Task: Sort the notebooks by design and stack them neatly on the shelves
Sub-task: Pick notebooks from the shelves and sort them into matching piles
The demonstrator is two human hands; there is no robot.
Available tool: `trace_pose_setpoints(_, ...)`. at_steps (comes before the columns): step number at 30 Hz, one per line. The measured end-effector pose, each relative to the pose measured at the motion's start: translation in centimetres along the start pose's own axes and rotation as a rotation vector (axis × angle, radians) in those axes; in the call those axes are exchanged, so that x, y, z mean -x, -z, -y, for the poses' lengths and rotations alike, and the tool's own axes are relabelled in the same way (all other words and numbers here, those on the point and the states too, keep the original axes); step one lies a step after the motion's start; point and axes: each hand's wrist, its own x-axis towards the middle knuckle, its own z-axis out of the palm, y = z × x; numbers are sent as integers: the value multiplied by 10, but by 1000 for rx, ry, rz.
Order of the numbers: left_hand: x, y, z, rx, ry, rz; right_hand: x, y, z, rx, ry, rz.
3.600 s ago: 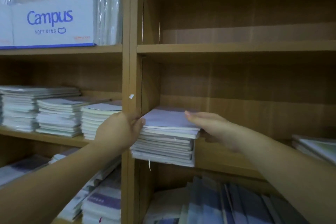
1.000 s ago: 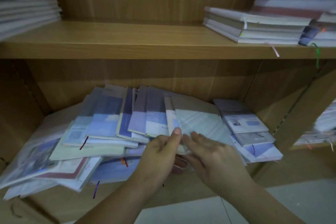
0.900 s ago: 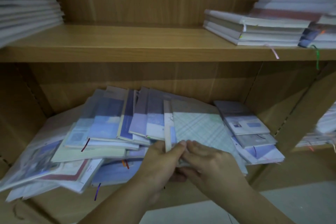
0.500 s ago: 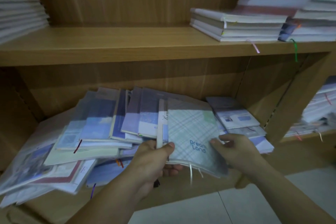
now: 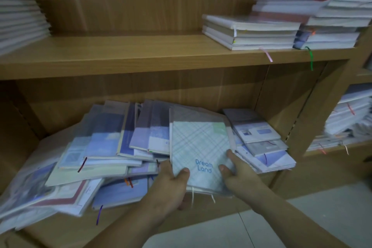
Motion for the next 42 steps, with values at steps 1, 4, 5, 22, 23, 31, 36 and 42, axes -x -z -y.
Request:
trace_pose_setpoints(1, 0, 0, 2, -58, -27, -8, -1, 2, 0, -31, -16, 1)
trace_pose_setpoints(4, -1, 6, 5, -105, -66, -32, -2, 13, 2, -42, 2, 28)
trace_pose_setpoints(5, 0, 8, 4, -90, -66, -35, -2, 16, 2, -34, 16, 34)
trace_pose_setpoints(22, 69, 91, 18, -149, -203, 27, 123, 37, 62, -79, 221, 126)
trace_pose_setpoints(23, 78, 95, 21, -170, -228, 1, 135, 34, 66, -60, 241, 122)
trace_pose_setpoints(31, 140, 132, 17, -131, -337, -126, 204, 4, 96, -188, 424, -66)
trace_pose_setpoints(36, 161, 172, -23, -52, -466, -236, 204, 18, 145, -272, 561, -309)
trace_pose_setpoints(42, 160, 225, -98, 205, -413, -279, 181, 49, 251, -488, 608, -156)
